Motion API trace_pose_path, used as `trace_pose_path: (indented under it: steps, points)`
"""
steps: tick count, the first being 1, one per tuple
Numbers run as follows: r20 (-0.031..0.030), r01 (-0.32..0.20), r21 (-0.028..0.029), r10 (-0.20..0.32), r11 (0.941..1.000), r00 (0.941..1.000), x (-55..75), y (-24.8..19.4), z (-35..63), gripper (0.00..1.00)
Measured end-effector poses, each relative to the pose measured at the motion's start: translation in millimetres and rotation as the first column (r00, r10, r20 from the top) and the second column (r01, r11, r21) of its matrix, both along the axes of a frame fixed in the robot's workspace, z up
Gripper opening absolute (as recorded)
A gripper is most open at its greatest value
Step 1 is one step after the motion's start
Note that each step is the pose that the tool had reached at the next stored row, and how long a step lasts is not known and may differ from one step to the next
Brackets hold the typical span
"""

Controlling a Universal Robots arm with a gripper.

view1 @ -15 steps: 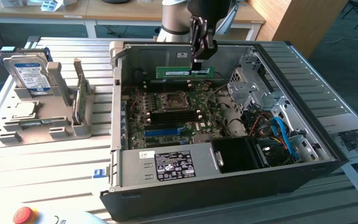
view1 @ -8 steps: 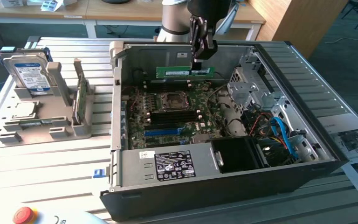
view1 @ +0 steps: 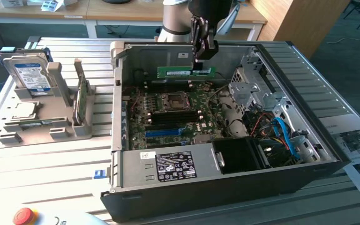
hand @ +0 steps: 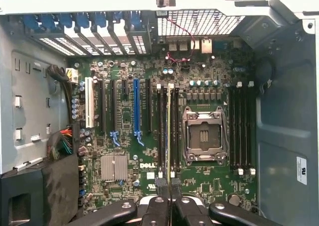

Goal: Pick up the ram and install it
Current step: 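Pick up the ram and move it above insertion slot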

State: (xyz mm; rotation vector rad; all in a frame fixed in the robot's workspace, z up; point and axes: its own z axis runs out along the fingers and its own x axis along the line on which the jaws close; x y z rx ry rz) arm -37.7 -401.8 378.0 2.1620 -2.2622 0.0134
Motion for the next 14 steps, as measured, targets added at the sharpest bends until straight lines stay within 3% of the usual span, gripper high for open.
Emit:
trace_pose_path:
  steps: [14]
  points:
    - [-0.0001,0.0,0.0003,0.0,1.0,1.0,0.0,-0.1,-3.5,0.12]
